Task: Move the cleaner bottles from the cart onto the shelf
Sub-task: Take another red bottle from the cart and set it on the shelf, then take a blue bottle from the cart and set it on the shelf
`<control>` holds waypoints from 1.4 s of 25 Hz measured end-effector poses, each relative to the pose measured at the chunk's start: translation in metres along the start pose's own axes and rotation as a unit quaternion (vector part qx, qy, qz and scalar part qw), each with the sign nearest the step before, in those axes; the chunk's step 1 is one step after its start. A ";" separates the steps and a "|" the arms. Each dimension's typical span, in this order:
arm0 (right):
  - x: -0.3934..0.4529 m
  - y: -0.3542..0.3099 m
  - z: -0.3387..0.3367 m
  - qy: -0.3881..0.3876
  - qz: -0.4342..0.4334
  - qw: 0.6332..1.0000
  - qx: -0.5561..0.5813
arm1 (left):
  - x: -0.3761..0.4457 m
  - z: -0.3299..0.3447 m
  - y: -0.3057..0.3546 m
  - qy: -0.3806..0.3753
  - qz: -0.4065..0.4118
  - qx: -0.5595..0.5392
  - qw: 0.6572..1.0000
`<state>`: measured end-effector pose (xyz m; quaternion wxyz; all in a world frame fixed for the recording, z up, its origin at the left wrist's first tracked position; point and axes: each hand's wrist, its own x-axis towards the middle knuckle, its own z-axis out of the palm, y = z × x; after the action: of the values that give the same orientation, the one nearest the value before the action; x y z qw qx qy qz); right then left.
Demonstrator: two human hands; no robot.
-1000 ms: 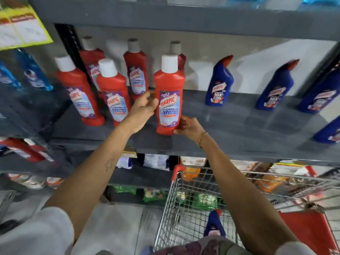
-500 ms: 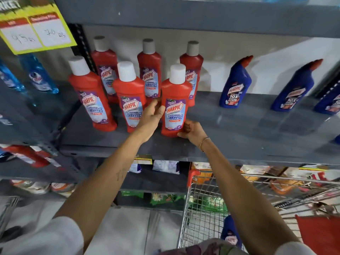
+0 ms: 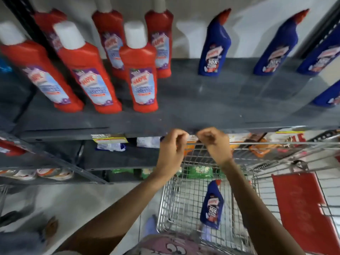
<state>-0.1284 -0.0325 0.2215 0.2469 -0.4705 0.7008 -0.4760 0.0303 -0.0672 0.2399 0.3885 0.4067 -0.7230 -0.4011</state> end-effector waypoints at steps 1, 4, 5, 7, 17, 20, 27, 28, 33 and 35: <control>-0.011 0.023 -0.014 -0.015 0.019 0.999 -0.038 | -0.007 0.018 -0.008 -0.050 -0.010 0.012 0.999; -0.047 0.110 -0.051 -0.039 0.200 0.978 -0.041 | -0.027 0.091 -0.046 -0.203 -0.118 0.043 0.971; -0.061 0.141 -0.058 -0.043 0.307 0.951 -0.006 | -0.037 0.113 -0.065 -0.254 -0.167 0.065 0.951; -0.092 0.204 -0.065 -0.064 0.465 0.883 0.018 | -0.057 0.151 -0.107 -0.307 -0.271 0.104 0.906; -0.168 0.333 -0.028 -0.115 0.588 0.791 0.125 | -0.139 0.229 -0.194 -0.323 -0.463 0.122 0.816; -0.166 0.344 -0.018 -0.124 0.613 0.767 0.140 | -0.144 0.230 -0.206 -0.313 -0.498 0.071 0.805; -0.178 0.340 -0.022 -0.078 0.612 0.752 0.234 | -0.145 0.236 -0.190 -0.294 -0.519 0.021 0.802; -0.179 0.334 -0.025 -0.069 0.605 0.746 0.269 | -0.143 0.233 -0.182 -0.288 -0.524 0.006 0.801; -0.161 0.298 -0.060 -0.091 0.489 0.773 0.393 | -0.109 0.212 -0.124 -0.283 -0.482 -0.042 0.828; -0.139 0.269 -0.079 -0.100 0.444 0.780 0.429 | -0.093 0.198 -0.096 -0.252 -0.449 -0.068 0.855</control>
<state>-0.2448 0.1543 -0.0006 0.6762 0.0026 0.5266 -0.5152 -0.0849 0.0360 0.0574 -0.0023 0.5446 -0.5062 -0.6687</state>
